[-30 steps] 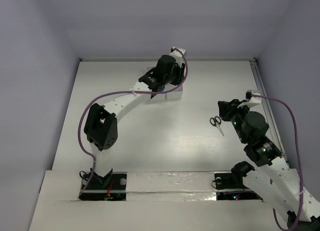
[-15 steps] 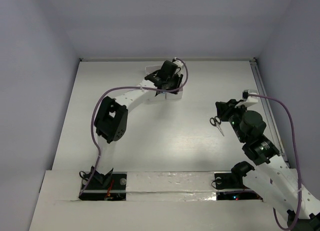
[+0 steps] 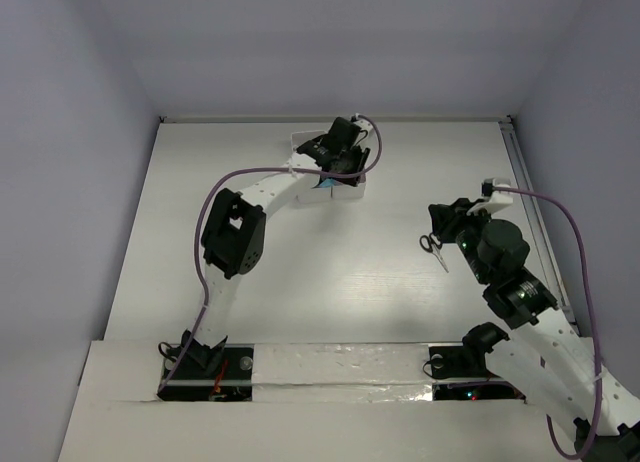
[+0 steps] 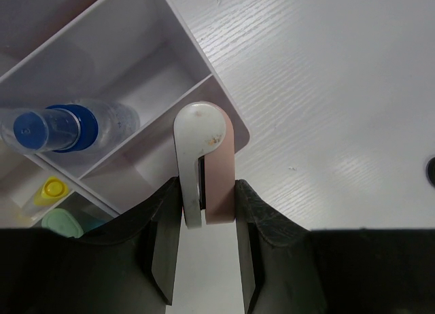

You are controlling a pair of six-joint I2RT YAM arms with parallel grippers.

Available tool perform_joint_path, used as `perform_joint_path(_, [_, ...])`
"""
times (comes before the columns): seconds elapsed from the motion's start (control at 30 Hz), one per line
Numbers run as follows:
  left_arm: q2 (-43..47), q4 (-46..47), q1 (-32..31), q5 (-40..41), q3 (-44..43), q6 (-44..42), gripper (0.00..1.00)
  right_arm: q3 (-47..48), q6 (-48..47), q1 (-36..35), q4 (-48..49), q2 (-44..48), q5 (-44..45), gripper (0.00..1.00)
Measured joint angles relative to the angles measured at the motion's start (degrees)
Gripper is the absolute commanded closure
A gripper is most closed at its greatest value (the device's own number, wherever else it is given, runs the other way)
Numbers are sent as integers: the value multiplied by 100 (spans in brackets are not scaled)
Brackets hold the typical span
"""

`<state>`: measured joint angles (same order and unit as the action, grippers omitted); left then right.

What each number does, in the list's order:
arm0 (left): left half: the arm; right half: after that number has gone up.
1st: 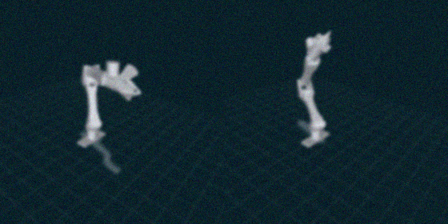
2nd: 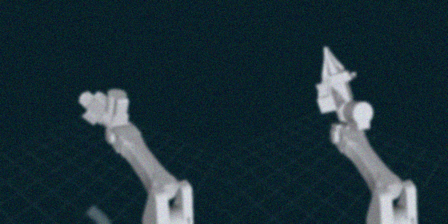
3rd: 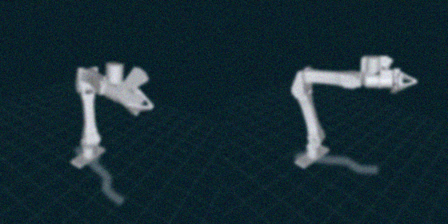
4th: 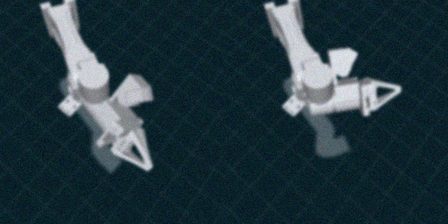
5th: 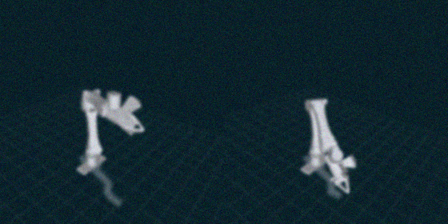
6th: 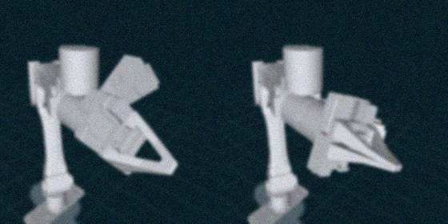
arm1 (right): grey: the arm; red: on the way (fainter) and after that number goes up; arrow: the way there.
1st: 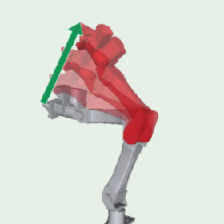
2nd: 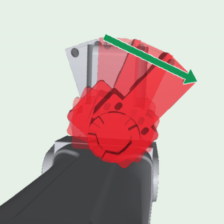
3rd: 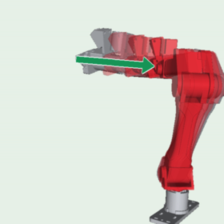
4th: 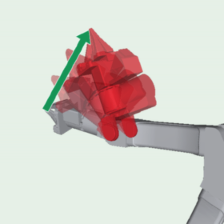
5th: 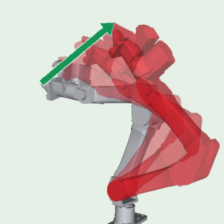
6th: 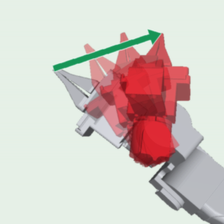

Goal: Sort the stationery into containers
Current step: Place the stapler in the storage box.

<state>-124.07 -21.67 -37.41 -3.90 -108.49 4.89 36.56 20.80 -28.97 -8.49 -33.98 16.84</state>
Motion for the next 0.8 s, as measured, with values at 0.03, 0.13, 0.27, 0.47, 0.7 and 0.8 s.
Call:
perform_joint_path(0.03, [-7, -26, 2, 11, -4, -4, 89, 0, 0, 0, 0, -15, 0, 73])
perform_joint_path(0.13, [-20, -136, 4, 83, -44, -37, 86, 0, 0, 0, 0, -33, -15, 72])
perform_joint_path(0.27, [-74, -240, 4, 256, -155, -81, 80, 0, 0, 0, 2, -59, -33, 73])
perform_joint_path(0.47, [-76, -382, 0, 492, -184, -142, 64, 0, 0, 0, 2, -94, -57, 72])
perform_joint_path(0.7, [-76, -367, 4, 776, -184, -173, 37, 0, 0, 0, 4, -101, -83, 73])
perform_joint_path(0.8, [-76, -334, 15, 863, -184, -188, 33, 0, 0, 0, 4, -101, -83, 73])
